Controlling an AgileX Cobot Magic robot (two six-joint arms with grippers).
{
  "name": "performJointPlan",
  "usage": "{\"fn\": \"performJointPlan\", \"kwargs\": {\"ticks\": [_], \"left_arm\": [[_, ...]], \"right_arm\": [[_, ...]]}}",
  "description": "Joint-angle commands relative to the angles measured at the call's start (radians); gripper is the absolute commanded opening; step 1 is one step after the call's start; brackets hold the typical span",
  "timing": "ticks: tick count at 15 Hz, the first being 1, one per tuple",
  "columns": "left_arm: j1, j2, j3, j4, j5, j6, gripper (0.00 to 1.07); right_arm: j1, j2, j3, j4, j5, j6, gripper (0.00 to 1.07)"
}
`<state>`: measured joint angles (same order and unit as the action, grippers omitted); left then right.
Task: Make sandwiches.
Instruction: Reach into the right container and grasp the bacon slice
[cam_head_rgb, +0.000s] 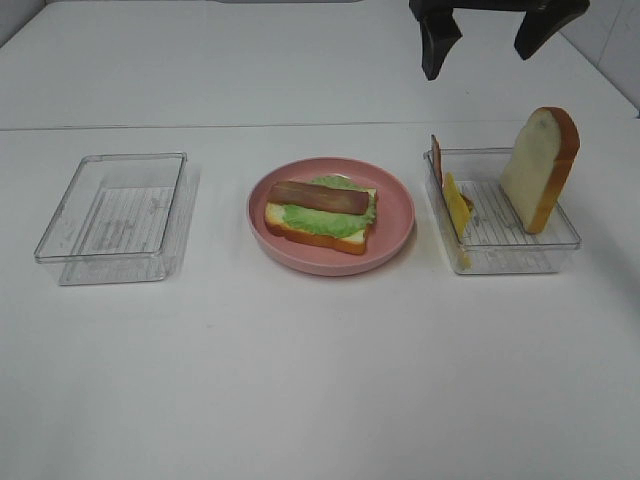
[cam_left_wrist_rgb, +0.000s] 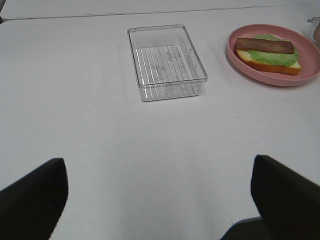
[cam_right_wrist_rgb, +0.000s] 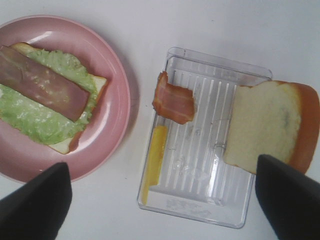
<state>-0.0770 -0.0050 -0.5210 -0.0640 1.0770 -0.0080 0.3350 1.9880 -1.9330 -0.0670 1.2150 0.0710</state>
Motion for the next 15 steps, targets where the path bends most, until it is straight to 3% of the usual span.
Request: {"fn": "performJointPlan", "kwargs": {"ticks": [1, 15], "left_arm": [[0.001, -0.017, 0.002, 0.004, -0.003, -0.002, 0.91], [0.001, -0.017, 0.002, 0.004, -0.003, -0.002, 0.91]], "right_arm": [[0.001, 0.054, -0.019, 0.012, -0.003, 0.008, 0.97], [-0.003, 0.299, -0.025, -0.014, -0.174, -0.026, 0.97]]}}
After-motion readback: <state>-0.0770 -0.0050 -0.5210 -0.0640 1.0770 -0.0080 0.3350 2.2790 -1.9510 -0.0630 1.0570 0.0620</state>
